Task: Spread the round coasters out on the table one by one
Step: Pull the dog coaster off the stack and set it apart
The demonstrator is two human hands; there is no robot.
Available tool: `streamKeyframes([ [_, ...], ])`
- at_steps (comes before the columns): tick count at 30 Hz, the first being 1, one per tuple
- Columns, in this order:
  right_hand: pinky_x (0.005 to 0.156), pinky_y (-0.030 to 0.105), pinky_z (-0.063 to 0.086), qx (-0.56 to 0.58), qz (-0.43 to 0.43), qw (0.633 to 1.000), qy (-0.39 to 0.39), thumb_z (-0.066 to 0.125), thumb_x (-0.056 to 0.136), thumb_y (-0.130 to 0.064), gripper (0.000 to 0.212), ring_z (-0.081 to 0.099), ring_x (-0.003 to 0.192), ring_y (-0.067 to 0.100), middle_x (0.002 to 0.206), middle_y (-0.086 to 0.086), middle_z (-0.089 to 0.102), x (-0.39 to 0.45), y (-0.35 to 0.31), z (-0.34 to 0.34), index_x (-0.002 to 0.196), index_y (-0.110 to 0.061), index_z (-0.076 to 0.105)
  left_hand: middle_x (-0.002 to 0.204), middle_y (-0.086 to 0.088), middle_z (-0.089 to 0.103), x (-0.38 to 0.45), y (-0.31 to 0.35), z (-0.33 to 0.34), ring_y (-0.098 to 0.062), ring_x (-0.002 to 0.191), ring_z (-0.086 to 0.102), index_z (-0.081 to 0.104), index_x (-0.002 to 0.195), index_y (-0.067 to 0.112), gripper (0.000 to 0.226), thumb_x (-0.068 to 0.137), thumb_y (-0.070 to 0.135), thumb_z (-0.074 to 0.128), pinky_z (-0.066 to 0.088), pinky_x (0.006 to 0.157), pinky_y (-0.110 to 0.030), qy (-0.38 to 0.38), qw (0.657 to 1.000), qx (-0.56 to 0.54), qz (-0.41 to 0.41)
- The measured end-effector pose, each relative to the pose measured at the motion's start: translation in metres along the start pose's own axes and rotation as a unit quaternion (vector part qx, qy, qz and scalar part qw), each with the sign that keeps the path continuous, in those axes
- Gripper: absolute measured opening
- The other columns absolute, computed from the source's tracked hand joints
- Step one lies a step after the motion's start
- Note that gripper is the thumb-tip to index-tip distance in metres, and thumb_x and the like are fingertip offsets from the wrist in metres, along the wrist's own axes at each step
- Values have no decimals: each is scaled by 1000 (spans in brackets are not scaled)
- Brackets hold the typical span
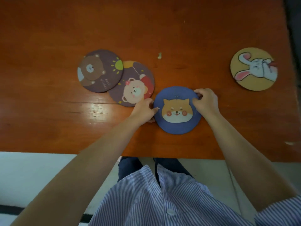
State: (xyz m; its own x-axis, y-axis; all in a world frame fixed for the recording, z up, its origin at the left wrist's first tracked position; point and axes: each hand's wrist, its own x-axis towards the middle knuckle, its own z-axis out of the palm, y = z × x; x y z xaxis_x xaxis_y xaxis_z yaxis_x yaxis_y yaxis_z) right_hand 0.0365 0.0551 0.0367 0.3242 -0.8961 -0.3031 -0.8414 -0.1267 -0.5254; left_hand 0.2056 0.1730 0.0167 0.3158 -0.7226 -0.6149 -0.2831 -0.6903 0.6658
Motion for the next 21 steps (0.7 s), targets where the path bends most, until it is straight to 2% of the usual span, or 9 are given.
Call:
streamKeyframes([
  [2, 78, 52, 48, -17, -35, 999, -32, 53, 82, 5, 18, 54, 90, 46, 90, 36, 60, 3, 6, -6, 94, 17, 60, 70, 0, 54, 0, 0, 2, -10, 54, 60, 46, 87, 13, 11, 89, 20, 54, 51, 43, -22, 16, 1000, 19, 2],
  [3, 77, 51, 47, -29, -46, 997, -50, 54, 82, 3, 18, 54, 85, 45, 81, 33, 57, 4, 9, -8, 92, 16, 61, 68, 0, 54, -2, 0, 3, -11, 54, 59, 46, 87, 14, 11, 88, 19, 56, 51, 44, -24, 28, 999, 31, 6],
  [5, 67, 43, 45, -41, -57, 994, -82, 56, 82, -1, 17, 50, 72, 35, 72, 18, 50, 6, 14, -10, 92, 12, 62, 63, 0, 54, -5, 0, 4, -11, 52, 58, 45, 87, 15, 13, 86, 17, 58, 50, 44, -25, 48, 998, 49, 12],
  [8, 60, 31, 36, -44, -70, 990, -113, 59, 81, -5, 14, 47, 66, 22, 62, 3, 45, 7, 20, -11, 91, 5, 63, 61, 0, 55, -8, -1, 4, -10, 50, 58, 43, 91, 17, 18, 85, 15, 60, 47, 41, -22, 38, 998, 54, 3],
  [12, 58, 30, 35, -60, -97, 984, -138, 61, 81, -9, 16, 48, 67, 22, 70, 3, 49, 5, 24, -10, 95, -1, 60, 63, -2, 56, -12, 0, 2, -11, 46, 59, 42, 94, 17, 22, 84, 13, 61, 48, 34, -17, 13, 998, 63, -21],
  [17, 59, 31, 37, -83, -115, 977, -160, 62, 82, -15, 22, 50, 71, 22, 78, 6, 52, 6, 26, -8, 99, -2, 56, 68, -1, 54, -15, 2, 1, -12, 46, 59, 46, 103, 13, 23, 84, 11, 60, 48, 34, -15, 12, 998, 60, -35],
  [21, 57, 30, 36, -101, -118, 975, -161, 61, 83, -18, 22, 51, 70, 23, 77, 6, 53, 7, 26, -7, 97, -3, 55, 67, -1, 54, -17, 1, 4, -14, 49, 60, 47, 105, 11, 24, 85, 12, 59, 54, 42, -23, 20, 997, 73, -34],
])
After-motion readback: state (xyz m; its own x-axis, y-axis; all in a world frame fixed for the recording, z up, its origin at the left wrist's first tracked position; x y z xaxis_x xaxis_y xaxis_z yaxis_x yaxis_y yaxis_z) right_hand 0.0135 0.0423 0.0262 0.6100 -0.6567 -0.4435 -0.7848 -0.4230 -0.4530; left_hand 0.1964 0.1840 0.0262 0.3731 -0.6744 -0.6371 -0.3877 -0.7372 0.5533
